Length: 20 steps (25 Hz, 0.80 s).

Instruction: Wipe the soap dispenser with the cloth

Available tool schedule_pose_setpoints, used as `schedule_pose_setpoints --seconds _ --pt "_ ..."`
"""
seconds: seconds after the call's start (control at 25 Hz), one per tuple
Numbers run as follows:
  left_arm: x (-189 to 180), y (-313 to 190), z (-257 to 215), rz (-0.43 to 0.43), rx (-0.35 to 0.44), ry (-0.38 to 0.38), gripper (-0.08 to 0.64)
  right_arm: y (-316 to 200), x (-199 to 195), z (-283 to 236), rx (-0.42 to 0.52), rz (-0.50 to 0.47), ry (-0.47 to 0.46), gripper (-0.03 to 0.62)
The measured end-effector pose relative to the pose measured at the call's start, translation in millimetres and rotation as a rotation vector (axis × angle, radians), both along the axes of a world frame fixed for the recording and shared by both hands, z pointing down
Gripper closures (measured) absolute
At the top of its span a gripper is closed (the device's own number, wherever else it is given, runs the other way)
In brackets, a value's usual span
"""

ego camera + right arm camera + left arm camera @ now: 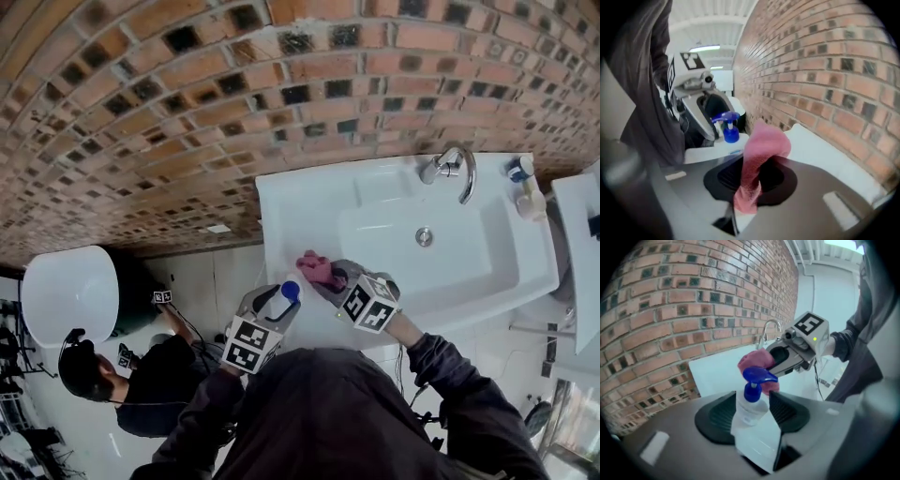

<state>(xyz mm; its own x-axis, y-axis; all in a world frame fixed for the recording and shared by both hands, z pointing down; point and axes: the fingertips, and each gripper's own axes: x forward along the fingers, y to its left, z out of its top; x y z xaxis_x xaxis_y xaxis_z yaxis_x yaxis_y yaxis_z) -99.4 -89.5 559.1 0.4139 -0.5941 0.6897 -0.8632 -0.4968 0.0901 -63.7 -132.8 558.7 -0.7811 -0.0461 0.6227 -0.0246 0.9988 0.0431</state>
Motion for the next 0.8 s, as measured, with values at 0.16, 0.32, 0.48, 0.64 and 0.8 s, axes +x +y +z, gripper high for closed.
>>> schedule_pose_setpoints --seconds 0.16,0.32,0.48,0.64,0.8 --pt "-6 15 -21 -0.105 0.078 0.052 0.328 21 25 -27 -0.173 0.163 -0.189 0.535" --pt "0 27 -43 -0.148 0.151 0.096 0.372 40 48 -48 -0.206 0.234 -0.272 0.535" --pt "9 36 -43 -0.142 0.157 0.094 0.443 53 58 -54 -0.211 0.244 -0.285 0.535" --pt "8 38 -48 -0.147 0.177 0.093 0.560 55 58 -63 -0.222 0.250 -0.313 0.535" --pt "7 40 -55 -0.155 0.195 0.113 0.560 53 55 -74 -0.211 0.247 -0.339 0.535"
